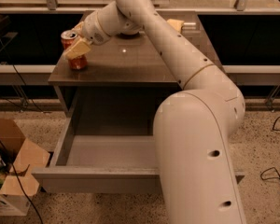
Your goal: Place coke can into top drawer
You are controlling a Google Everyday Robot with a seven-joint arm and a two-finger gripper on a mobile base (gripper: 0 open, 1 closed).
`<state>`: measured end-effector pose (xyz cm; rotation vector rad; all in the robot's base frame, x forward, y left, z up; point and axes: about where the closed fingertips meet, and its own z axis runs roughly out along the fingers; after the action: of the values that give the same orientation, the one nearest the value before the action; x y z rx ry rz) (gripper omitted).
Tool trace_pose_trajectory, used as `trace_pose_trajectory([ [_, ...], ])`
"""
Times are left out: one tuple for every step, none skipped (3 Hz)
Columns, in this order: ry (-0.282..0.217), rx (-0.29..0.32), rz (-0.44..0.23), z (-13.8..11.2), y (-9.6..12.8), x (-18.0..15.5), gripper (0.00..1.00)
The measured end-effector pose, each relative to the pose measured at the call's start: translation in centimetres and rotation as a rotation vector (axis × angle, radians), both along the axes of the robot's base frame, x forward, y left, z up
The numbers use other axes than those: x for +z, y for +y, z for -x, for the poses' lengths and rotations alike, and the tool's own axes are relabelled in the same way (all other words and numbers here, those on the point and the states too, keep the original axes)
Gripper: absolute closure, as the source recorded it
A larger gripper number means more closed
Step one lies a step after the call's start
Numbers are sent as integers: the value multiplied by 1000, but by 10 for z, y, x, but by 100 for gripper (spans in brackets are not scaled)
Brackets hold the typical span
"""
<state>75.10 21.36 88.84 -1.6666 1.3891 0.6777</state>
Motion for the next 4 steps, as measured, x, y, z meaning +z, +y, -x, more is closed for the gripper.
trace_pose_trajectory([
  [-17,-15,-35,12,-15,15,88],
  [-62,-48,-65,37,-40,38,100],
  [-70,-100,-74,74,-69,52,100],
  [-69,-132,-81,116,-94,40,100],
])
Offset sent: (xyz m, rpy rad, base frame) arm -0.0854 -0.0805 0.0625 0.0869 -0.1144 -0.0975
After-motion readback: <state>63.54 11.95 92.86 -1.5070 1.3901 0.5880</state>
